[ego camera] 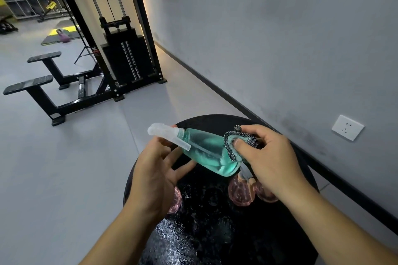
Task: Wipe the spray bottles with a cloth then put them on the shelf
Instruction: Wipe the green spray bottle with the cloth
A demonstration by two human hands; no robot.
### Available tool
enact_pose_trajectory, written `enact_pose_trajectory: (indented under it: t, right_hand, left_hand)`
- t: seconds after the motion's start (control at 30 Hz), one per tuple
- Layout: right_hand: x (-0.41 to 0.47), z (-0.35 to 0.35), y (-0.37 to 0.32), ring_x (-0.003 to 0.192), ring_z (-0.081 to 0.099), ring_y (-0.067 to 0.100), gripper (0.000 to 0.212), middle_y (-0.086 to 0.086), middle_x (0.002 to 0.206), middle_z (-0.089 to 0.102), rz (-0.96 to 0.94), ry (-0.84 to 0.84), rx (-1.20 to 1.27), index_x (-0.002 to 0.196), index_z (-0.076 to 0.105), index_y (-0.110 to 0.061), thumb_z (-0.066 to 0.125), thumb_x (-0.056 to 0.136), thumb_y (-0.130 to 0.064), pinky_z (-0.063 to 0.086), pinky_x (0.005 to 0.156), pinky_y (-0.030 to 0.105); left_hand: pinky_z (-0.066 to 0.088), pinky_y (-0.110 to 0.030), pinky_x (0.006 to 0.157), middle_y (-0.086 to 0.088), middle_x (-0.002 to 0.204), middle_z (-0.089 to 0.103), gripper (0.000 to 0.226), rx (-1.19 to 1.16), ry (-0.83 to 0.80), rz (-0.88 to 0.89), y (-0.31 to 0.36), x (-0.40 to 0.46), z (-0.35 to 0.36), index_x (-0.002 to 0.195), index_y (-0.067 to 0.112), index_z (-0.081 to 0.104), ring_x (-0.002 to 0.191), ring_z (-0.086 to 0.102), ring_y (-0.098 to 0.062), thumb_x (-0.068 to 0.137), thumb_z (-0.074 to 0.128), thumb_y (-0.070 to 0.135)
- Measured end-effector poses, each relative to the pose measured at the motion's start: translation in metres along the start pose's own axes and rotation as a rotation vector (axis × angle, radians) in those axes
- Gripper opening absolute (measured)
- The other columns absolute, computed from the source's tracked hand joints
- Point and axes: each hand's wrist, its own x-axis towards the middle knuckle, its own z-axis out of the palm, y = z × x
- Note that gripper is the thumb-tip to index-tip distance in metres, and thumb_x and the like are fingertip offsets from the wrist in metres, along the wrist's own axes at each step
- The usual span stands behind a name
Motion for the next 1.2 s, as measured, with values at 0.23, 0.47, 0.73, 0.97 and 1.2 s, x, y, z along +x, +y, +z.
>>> enact_pose_trajectory:
  t: [0.23, 0.47, 0.73, 0.97, 1.2]
  right_hand:
    - [0.000, 0.006, 0.006, 0.076, 0.076, 0.015, 0.026, -0.012, 0.098, 0.078, 0.016, 0.005, 0.067, 0.112, 0.073, -0.039, 0.078, 0.088, -0.030, 0.062, 0.074, 0.039]
    - [-0.001, 0.008, 0.004, 0.078, 0.075, 0.009, 0.021, -0.015, 0.093, 0.077, 0.015, 0.055, 0.125, 0.102, 0.074, -0.040, 0.079, 0.089, -0.024, 0.064, 0.077, 0.039]
    - [-0.003, 0.009, 0.005, 0.079, 0.076, 0.006, 0.022, -0.014, 0.091, 0.078, 0.018, 0.091, 0.155, 0.107, 0.075, -0.036, 0.078, 0.090, -0.022, 0.064, 0.078, 0.039]
    - [-0.005, 0.012, 0.005, 0.081, 0.075, 0.021, 0.026, -0.013, 0.099, 0.076, -0.010, 0.032, 0.094, 0.111, 0.069, -0.050, 0.075, 0.090, -0.036, 0.063, 0.077, 0.048]
    - [-0.010, 0.014, -0.009, 0.087, 0.067, -0.002, 0.026, -0.024, 0.111, 0.064, -0.218, -0.086, -0.170, 0.115, 0.073, -0.035, 0.072, 0.095, -0.019, 0.055, 0.073, 0.016]
  left_hand:
    - [0.063, -0.049, 0.085, -0.002, 0.105, 0.079, 0.020, 0.069, 0.134, 0.019, 0.000, -0.003, 0.013, 0.102, 0.018, 0.072, 0.114, 0.074, -0.023, 0.101, 0.063, 0.035]
    - [0.063, -0.055, 0.091, -0.012, 0.121, 0.076, 0.026, 0.008, 0.171, -0.049, -0.001, -0.001, 0.009, 0.111, 0.015, 0.075, 0.122, 0.071, -0.031, 0.107, 0.055, 0.032]
    - [0.063, -0.058, 0.091, -0.005, 0.125, 0.078, 0.039, 0.086, 0.114, -0.102, 0.005, 0.001, 0.007, 0.127, 0.021, 0.071, 0.114, 0.076, -0.029, 0.110, 0.047, 0.046]
    - [0.065, -0.053, 0.087, -0.008, 0.127, 0.077, 0.035, 0.054, 0.104, -0.087, 0.007, 0.001, 0.005, 0.130, 0.024, 0.066, 0.114, 0.076, -0.032, 0.110, 0.046, 0.044]
    - [0.065, -0.052, 0.086, -0.007, 0.118, 0.079, 0.030, 0.102, 0.129, -0.091, -0.001, 0.003, 0.005, 0.116, 0.026, 0.074, 0.110, 0.077, -0.027, 0.108, 0.052, 0.044]
